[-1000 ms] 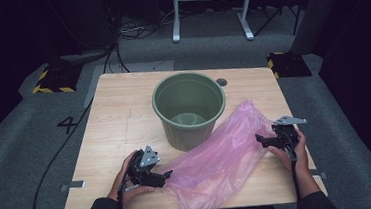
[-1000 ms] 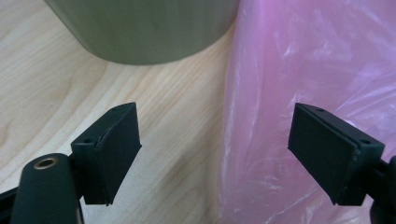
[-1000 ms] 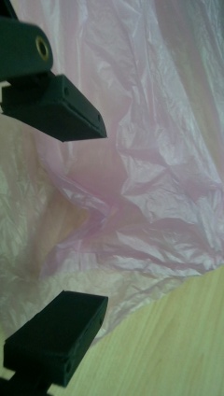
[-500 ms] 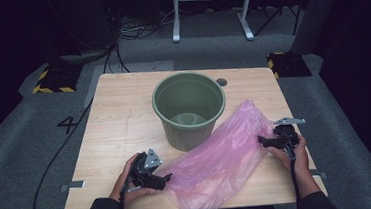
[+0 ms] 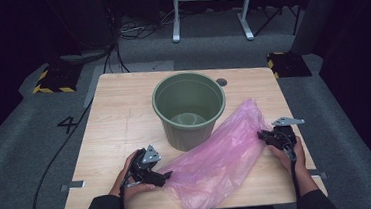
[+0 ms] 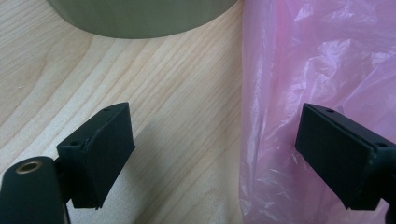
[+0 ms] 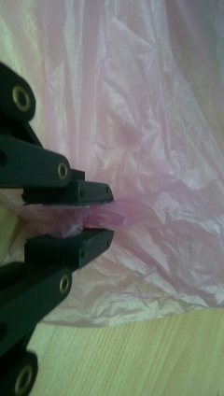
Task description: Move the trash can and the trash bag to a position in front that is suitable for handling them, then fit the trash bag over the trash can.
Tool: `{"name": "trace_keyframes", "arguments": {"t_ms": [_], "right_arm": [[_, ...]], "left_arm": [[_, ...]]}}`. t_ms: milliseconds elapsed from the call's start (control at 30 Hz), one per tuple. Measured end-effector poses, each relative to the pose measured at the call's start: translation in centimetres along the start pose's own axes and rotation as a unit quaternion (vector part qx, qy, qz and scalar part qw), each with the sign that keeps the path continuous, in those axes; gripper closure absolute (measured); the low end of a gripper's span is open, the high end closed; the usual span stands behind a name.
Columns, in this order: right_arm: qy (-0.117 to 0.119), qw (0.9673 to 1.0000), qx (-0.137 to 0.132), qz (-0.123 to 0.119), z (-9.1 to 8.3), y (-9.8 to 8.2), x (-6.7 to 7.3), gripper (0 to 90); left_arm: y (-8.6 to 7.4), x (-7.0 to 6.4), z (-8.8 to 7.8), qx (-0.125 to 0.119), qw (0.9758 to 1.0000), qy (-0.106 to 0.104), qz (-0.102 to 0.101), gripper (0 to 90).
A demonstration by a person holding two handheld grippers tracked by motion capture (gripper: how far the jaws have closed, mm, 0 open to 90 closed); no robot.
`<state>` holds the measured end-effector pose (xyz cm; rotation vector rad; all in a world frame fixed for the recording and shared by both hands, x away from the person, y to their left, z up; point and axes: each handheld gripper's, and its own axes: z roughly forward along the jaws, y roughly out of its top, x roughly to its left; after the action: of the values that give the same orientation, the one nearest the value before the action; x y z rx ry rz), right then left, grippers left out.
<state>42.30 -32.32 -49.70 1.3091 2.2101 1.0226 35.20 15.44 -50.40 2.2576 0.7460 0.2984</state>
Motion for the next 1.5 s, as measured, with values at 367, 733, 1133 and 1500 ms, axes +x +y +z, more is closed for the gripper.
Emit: {"name": "trace_keyframes", "arguments": {"t_ms": [367, 733, 1133, 1500], "right_arm": [[0.011, 0.999, -0.04, -0.016, -0.4, 0.4, -0.2, 87.4], [0.01, 0.9962, -0.077, -0.041, -1.6, 0.3, -0.2, 88.5], [-0.003, 0.9926, -0.107, -0.057, -2.8, 0.9, 0.4, 89.0], [-0.012, 0.9847, -0.157, -0.075, -4.6, 1.9, 1.4, 89.6]], "left_arm": [[0.4, 0.4, 0.4, -0.001, 1.0, -0.003, 0.003, 10.6], [0.4, 0.4, 0.4, -0.001, 1.0, -0.005, 0.003, 10.7], [0.4, 0.4, 0.4, -0.001, 1.0, -0.004, 0.003, 11.0], [0.4, 0.4, 0.4, -0.001, 1.0, -0.005, 0.003, 11.0]]}}
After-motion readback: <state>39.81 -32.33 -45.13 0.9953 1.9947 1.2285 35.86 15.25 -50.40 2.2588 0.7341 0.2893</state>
